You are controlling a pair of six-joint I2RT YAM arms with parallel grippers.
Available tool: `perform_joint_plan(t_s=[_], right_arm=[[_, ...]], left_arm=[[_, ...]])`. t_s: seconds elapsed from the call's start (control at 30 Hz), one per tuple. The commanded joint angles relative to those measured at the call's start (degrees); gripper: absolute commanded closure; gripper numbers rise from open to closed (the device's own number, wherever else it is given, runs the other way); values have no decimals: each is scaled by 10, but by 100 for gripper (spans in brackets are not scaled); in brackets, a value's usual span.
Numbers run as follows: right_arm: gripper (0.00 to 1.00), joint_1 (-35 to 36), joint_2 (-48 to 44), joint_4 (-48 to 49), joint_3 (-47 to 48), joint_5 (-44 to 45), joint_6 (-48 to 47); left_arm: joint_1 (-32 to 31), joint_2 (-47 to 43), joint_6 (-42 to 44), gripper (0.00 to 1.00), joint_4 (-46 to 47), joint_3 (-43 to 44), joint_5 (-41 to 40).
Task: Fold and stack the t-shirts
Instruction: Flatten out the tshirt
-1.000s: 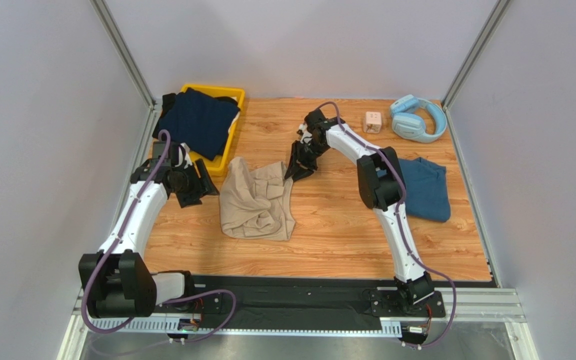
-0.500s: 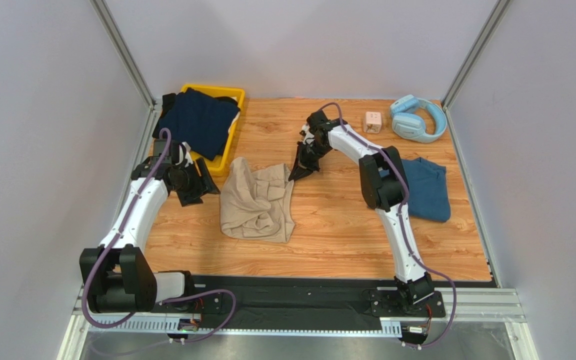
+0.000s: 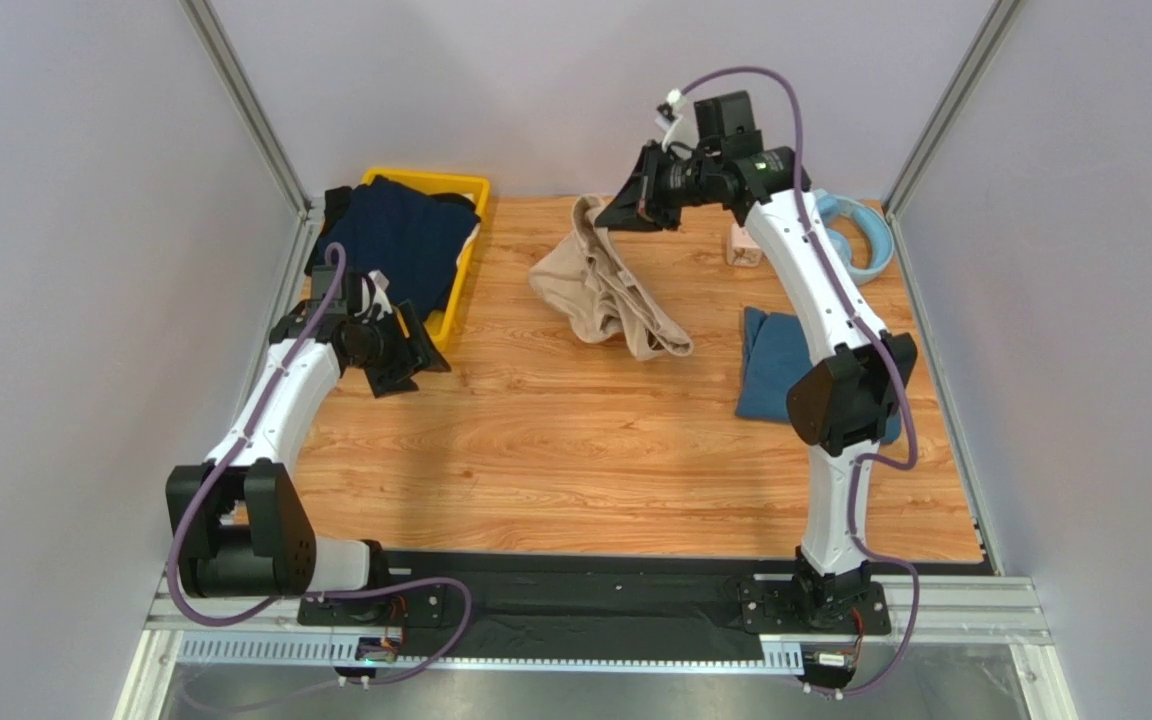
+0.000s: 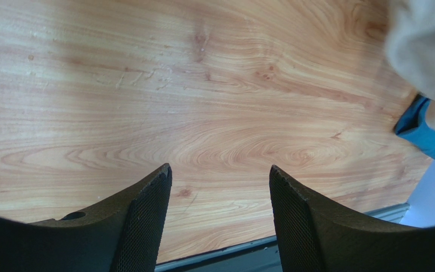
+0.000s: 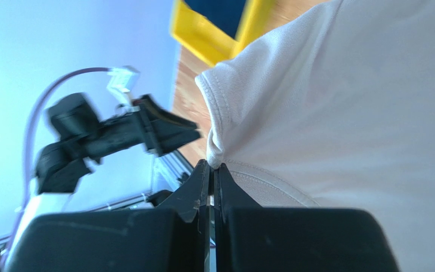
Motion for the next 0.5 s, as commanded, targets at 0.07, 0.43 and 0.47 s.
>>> perform_joint_plan(t_s=[0.07,0.43,0.47], right_arm=[[100,-5,-51,20,76,-52,71],[100,-20,-85,177,91,-152,230],[100,-20,-88,202,92,-159,254]], left_arm=[[3,8,-4,30,27,51,26],[3,31,-3,30,46,51,71],[3,34,-5,30,49,52,73]])
